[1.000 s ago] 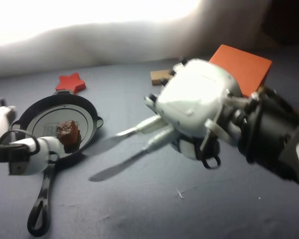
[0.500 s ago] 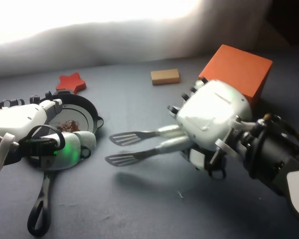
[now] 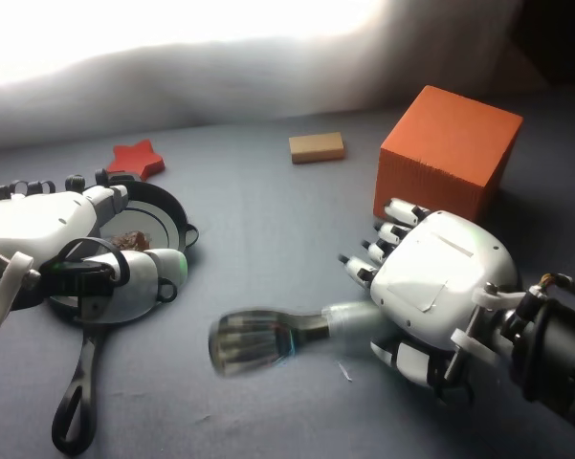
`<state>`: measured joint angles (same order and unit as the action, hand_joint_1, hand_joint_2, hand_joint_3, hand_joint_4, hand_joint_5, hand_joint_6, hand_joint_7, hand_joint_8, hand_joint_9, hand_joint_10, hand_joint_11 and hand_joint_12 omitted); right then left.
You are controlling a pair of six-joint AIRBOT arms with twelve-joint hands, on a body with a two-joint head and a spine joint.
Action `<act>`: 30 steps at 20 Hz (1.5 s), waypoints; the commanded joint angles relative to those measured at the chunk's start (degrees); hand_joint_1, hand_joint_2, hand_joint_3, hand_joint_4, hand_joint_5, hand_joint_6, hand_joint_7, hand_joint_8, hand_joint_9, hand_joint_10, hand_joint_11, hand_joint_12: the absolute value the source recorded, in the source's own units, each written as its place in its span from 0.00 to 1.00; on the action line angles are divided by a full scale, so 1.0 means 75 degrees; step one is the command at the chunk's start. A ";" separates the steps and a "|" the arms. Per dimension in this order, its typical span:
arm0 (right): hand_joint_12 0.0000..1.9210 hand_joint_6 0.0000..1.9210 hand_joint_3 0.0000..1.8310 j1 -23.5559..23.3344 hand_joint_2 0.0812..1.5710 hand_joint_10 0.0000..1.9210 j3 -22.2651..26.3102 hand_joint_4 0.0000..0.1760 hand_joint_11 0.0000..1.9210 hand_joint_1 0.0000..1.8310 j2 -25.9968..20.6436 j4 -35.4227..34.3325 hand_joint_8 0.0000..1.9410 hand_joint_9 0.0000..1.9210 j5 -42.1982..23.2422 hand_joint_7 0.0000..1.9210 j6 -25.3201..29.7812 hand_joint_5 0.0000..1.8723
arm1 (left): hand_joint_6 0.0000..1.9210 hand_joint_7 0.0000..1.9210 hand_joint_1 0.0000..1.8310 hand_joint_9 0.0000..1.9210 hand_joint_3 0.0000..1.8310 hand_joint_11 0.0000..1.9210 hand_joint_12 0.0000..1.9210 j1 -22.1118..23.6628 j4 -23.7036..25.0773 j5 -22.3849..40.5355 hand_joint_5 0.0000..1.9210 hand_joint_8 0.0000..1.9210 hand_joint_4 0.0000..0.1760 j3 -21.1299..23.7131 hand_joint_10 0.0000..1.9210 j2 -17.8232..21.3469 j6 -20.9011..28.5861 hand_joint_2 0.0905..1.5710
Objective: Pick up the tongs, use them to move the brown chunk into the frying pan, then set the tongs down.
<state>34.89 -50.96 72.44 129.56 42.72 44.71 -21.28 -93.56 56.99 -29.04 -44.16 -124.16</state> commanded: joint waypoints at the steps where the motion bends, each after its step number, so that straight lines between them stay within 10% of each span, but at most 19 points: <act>1: 0.76 0.27 0.00 -0.0033 0.77 0.38 0.0080 0.00 0.00 0.18 -0.0060 0.0520 0.15 0.16 0.0643 0.23 -0.0041 0.10 | 0.00 0.09 0.08 0.09 0.00 0.00 0.36 0.0003 0.0668 0.0267 0.05 0.00 0.01 -0.0010 0.00 0.0042 0.0003 0.83; 8: 0.24 0.03 0.00 0.0005 0.68 0.05 0.0471 0.00 0.00 0.11 -0.0193 0.0520 0.00 0.07 0.0630 0.09 -0.0223 0.04 | 0.00 0.08 0.04 0.08 0.00 0.00 0.36 -0.0006 0.0694 0.0410 0.04 0.00 0.02 -0.0012 0.00 0.0038 -0.0004 0.83; 13: 0.11 0.00 0.00 -0.0020 0.65 0.01 0.0879 0.00 0.00 0.12 -0.0501 0.0513 0.00 0.04 0.0638 0.05 -0.0225 0.01 | 0.00 0.08 0.03 0.09 0.00 0.00 0.38 -0.0025 0.0702 0.0674 0.04 0.00 0.00 -0.0011 0.00 0.0038 0.0002 0.84; 20: 0.23 0.01 0.00 -0.0780 0.65 0.02 0.1425 0.00 0.00 0.07 -0.1179 -0.1008 0.00 0.09 -0.0055 0.10 -0.0601 0.05 | 0.00 0.08 0.04 0.09 0.00 0.00 0.38 -0.0087 0.0804 0.0777 0.04 0.00 0.00 0.0001 0.00 0.0036 -0.0002 0.84; 22: 0.74 0.13 0.00 -0.1439 0.73 0.25 0.1969 0.00 0.04 0.07 -0.2163 -0.1654 0.08 0.29 -0.1286 0.35 -0.0122 0.24 | 0.01 0.17 0.07 0.18 0.00 0.00 0.55 -0.0105 0.0804 0.0789 0.11 0.01 0.00 0.0019 0.02 0.0023 -0.0002 0.84; 24: 0.74 0.13 0.00 -0.1685 0.73 0.25 0.2073 0.00 0.04 0.07 -0.2513 -0.1771 0.08 0.29 -0.1924 0.35 0.0094 0.24 | 0.01 0.17 0.07 0.18 0.00 0.00 0.55 -0.0105 0.0803 0.0796 0.11 0.01 0.00 0.0021 0.02 0.0022 0.0003 0.84; 26: 0.99 0.42 0.00 -0.2081 0.81 0.73 0.2188 0.00 0.19 0.07 -0.3105 -0.1823 0.47 0.35 -0.3006 0.49 0.0516 0.46 | 0.06 0.46 0.08 0.34 0.00 0.11 0.82 -0.0105 0.0801 0.0901 0.38 0.06 0.00 0.0038 0.39 0.0022 0.0021 0.87; 28: 1.00 0.53 0.00 -0.2318 0.81 0.80 0.2265 0.00 0.26 0.11 -0.3539 -0.1824 0.53 0.42 -0.3615 0.55 0.0937 0.48 | 0.14 0.42 0.07 0.29 0.00 0.14 0.93 -0.0105 0.0801 0.0965 0.44 0.39 0.00 0.0053 0.71 0.0023 0.0036 0.88; 29: 1.00 0.65 0.01 -0.2450 0.84 0.90 0.2380 0.00 0.37 0.09 -0.3854 -0.1824 0.65 0.50 -0.3762 0.62 0.1034 0.54 | 0.57 0.41 0.13 0.35 0.00 0.23 0.99 -0.0100 0.0801 0.0972 0.40 0.69 0.00 0.0058 0.84 0.0024 0.0036 0.87; 30: 1.00 0.67 0.01 -0.2521 0.85 0.91 0.2465 0.00 0.41 0.09 -0.4053 -0.1824 0.66 0.53 -0.3836 0.64 0.1034 0.56 | 0.60 0.44 0.10 0.38 0.00 0.26 0.98 -0.0097 0.0801 0.0973 0.42 0.71 0.00 0.0058 0.85 0.0024 0.0036 0.88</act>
<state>16.36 -32.40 41.54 114.67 11.92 52.31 -22.20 -91.77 61.45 -28.62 -44.16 -123.98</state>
